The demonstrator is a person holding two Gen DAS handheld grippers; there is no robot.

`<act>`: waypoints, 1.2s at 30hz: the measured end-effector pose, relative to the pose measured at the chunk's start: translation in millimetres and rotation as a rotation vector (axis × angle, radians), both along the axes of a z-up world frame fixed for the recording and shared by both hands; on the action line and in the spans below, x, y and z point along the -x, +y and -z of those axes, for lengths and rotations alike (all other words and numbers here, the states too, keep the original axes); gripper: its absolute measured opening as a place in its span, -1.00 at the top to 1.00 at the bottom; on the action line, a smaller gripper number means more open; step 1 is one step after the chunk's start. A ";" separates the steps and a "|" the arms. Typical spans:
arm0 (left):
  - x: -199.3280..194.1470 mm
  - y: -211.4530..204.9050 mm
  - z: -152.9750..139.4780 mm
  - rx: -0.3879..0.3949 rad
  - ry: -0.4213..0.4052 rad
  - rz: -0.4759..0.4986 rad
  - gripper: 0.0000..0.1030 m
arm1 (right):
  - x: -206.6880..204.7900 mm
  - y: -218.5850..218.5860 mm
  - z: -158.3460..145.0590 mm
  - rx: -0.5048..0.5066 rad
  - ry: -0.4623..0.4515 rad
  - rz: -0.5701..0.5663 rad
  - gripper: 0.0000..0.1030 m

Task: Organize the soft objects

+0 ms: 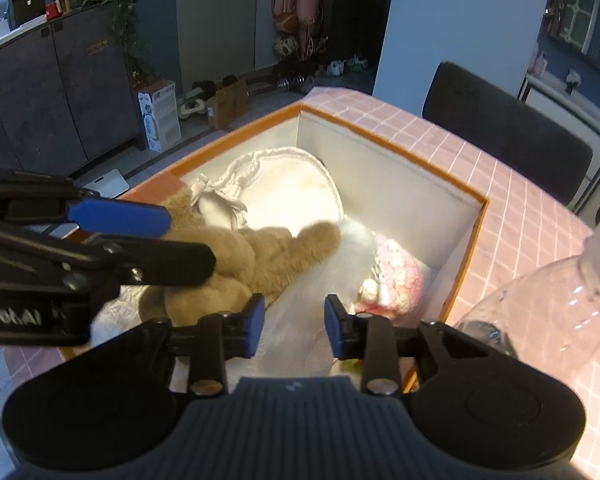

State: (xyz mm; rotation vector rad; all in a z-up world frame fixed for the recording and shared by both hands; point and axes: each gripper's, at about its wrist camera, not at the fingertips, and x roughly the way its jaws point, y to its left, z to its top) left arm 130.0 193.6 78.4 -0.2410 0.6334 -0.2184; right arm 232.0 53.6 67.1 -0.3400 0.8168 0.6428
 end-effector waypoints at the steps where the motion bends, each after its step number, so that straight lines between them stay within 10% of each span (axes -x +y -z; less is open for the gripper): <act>1: 3.6 1.4 -3.1 0.005 -0.013 -0.007 -0.12 | 2.0 -0.9 -2.2 -0.001 -0.011 0.000 0.33; 8: 32.7 -2.5 -32.3 -0.019 -0.136 -0.028 -0.13 | 22.8 -16.4 -29.3 -0.050 -0.077 0.007 0.14; 18: 110.4 -62.0 -67.4 -0.296 -0.533 -0.055 -0.16 | 102.8 -79.3 -86.1 -0.209 -0.310 0.090 -0.05; 21: 128.9 -84.6 -69.1 -0.351 -0.605 -0.035 -0.31 | 130.5 -104.0 -94.7 -0.242 -0.351 0.129 -0.37; 36: 162.2 -160.2 6.8 -0.437 -0.626 -0.131 -0.79 | 226.6 -182.6 -37.7 -0.327 -0.512 0.375 -0.54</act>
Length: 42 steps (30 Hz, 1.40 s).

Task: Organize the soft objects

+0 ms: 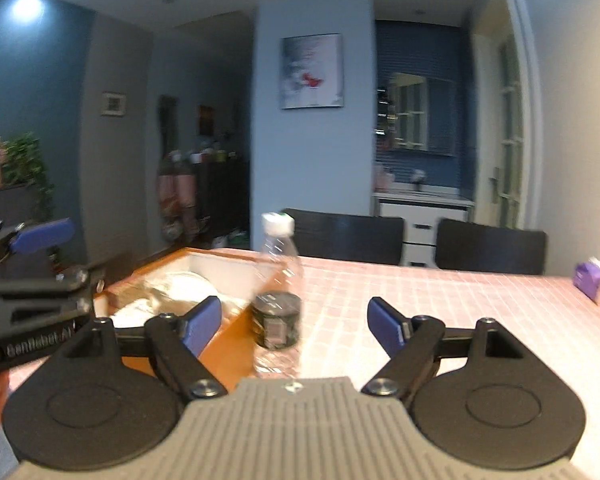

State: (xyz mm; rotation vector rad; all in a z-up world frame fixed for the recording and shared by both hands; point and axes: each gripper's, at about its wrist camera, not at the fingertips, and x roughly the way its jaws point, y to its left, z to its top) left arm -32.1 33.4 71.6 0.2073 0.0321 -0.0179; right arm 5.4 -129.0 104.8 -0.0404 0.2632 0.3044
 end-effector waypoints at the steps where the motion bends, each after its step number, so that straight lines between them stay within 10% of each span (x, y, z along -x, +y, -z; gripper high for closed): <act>1: -0.2 -3.0 5.8 -0.003 0.016 0.000 -0.79 | 1.8 -0.9 7.6 -0.010 -0.001 0.027 -0.53; 20: -27.7 2.0 67.4 0.177 0.317 -0.124 -0.86 | 5.6 -25.6 106.5 -0.059 0.086 0.222 -0.71; 42: -24.7 -4.0 83.8 0.173 0.341 -0.125 -0.86 | -2.7 -21.5 134.8 -0.061 0.137 0.229 -0.74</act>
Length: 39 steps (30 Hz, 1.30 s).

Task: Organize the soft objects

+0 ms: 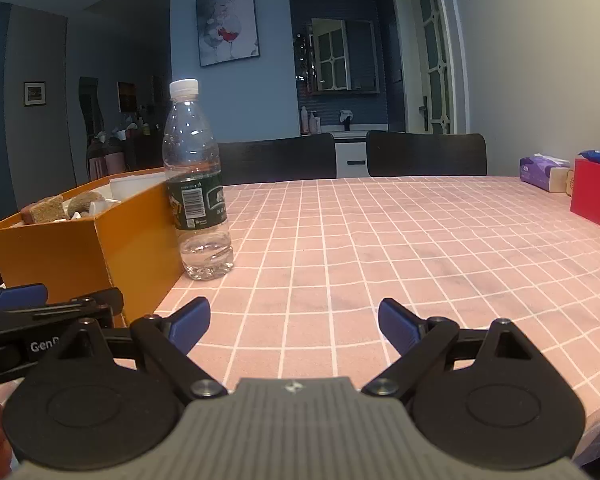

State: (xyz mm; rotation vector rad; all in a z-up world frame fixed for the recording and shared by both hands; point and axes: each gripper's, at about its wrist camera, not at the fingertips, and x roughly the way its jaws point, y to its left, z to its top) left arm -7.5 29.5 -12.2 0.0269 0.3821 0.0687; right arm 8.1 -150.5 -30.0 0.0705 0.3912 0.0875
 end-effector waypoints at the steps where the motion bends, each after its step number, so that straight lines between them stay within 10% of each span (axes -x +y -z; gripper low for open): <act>1: -0.2 -0.3 -0.5 -0.001 -0.001 0.000 -0.86 | 0.2 0.2 -0.2 0.002 -0.002 -0.002 -0.74; 39: -0.2 0.9 -1.2 0.000 0.003 0.002 -0.86 | 0.3 2.9 -1.0 0.008 0.002 -0.013 -0.75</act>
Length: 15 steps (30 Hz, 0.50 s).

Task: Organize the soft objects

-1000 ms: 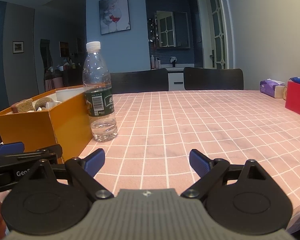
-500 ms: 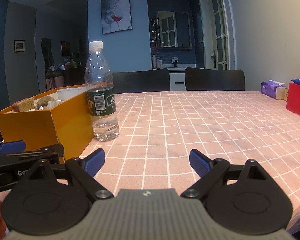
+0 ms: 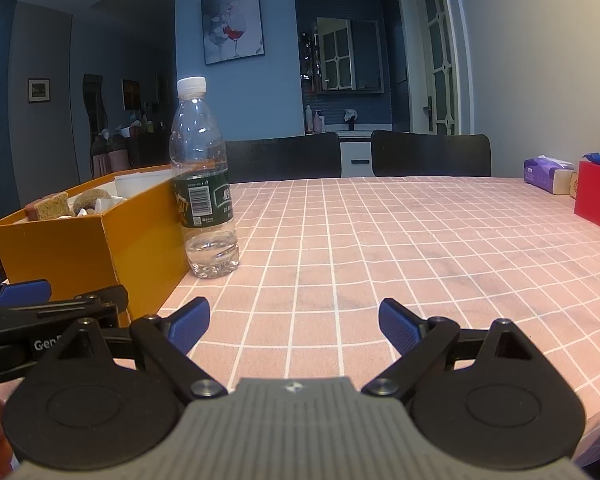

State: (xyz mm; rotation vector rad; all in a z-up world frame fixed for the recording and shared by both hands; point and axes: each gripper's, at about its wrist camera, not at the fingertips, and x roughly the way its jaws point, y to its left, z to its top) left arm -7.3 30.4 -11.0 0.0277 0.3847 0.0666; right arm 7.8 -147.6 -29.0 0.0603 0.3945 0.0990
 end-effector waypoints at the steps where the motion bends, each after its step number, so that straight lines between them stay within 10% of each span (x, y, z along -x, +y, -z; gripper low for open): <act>1: 0.1 0.2 -0.1 0.000 0.000 0.001 -0.86 | 0.1 0.1 0.1 0.000 0.000 -0.001 -0.75; 15: 0.6 0.6 -0.1 0.000 0.001 0.000 -0.86 | -1.1 0.4 1.8 -0.002 0.006 -0.003 -0.75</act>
